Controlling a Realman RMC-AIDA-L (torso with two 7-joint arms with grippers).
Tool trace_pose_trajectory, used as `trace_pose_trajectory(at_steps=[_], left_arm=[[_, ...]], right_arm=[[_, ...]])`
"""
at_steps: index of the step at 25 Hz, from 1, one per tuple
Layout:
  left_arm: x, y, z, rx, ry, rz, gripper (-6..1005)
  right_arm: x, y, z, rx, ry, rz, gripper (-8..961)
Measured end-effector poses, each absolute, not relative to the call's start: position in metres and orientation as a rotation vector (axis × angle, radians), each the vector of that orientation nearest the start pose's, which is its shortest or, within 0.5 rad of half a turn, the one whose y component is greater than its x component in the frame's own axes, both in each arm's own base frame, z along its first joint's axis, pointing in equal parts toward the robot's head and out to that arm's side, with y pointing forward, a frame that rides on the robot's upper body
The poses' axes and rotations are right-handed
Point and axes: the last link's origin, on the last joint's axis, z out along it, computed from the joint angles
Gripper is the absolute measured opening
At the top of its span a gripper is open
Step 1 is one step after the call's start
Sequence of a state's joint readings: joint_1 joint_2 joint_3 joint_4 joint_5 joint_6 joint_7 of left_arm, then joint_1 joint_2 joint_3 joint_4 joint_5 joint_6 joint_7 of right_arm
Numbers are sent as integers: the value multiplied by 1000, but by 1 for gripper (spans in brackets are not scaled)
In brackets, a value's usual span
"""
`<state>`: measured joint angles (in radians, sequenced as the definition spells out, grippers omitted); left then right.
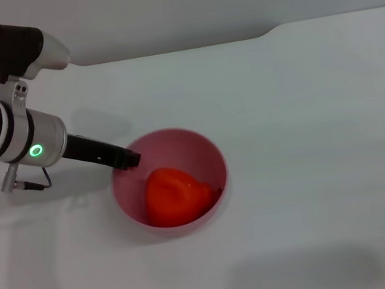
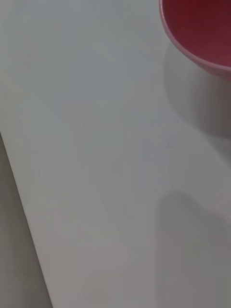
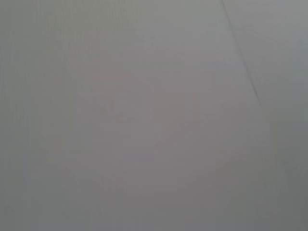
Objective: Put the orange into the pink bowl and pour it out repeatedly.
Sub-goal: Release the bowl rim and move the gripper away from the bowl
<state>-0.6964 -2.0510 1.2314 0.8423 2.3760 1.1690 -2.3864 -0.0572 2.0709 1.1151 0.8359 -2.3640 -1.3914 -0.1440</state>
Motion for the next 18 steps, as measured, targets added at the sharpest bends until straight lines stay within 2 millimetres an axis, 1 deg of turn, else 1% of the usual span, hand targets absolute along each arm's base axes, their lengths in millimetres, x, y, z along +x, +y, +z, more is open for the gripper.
trace_pose_trajectory(at_steps=[5, 11, 18], left_arm=[[-224, 397, -28, -2516, -1137, 129, 122], [-223, 397, -26, -2510, -1152, 124, 298], [-221, 397, -22, -2512, -1146, 117, 574]], right_arm=[[304, 245, 62, -1025, 352, 881, 675], [305, 247, 61, -1032, 351, 875, 676], [305, 250, 60, -1039, 359, 890, 675]])
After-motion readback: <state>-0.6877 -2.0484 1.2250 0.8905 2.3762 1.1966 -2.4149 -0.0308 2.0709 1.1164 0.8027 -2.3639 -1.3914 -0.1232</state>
